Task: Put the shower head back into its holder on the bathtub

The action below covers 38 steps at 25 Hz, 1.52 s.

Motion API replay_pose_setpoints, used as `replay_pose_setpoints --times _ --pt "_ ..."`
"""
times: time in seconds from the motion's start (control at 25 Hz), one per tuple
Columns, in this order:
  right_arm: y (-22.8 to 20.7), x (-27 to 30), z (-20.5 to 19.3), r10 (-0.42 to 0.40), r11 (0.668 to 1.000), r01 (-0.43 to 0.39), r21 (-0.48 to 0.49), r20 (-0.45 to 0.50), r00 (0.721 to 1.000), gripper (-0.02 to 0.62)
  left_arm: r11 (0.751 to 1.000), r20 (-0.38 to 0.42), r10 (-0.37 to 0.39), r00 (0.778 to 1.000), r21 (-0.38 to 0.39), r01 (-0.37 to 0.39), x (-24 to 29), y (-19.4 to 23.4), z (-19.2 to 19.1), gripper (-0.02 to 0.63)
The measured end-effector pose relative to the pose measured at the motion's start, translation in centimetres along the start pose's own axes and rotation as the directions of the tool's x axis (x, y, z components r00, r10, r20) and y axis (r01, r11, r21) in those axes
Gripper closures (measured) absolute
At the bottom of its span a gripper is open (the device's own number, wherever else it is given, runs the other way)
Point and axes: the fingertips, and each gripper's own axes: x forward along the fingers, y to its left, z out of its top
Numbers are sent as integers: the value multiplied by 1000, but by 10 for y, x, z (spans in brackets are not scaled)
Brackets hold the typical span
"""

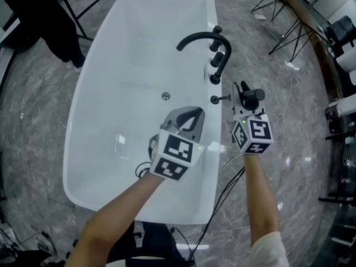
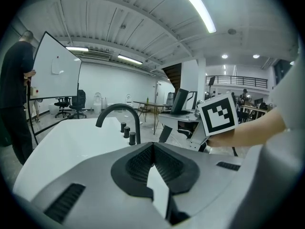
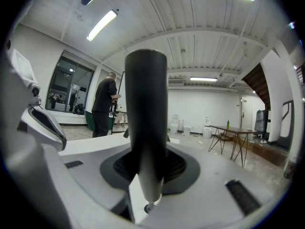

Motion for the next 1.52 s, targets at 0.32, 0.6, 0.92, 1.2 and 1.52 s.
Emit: replay_pose_setpoints --times 0.32,0.6,0.92,1.2,1.52 --pt "-3 13 -32 -7 1000 8 7 -27 1000 489 1000 -16 0 1000 -9 -1 18 7 -19 600" --pt "-6 24 -62 -7 1000 8 17 -45 999 489 1000 -36 -7 999 -15 6 34 8 -43 598" --pt "-4 38 -85 1 1000 0 23 -54 999 490 1000 -51 -1 999 -12 0 43 14 -59 598" --pt "-4 55 -113 1 999 2 40 -72 997 490 1000 -85 14 996 -3 -14 42 21 -82 598" --pt "-6 67 -140 -1 998 7 59 -93 996 489 1000 -110 23 994 -5 -23 46 28 -102 598"
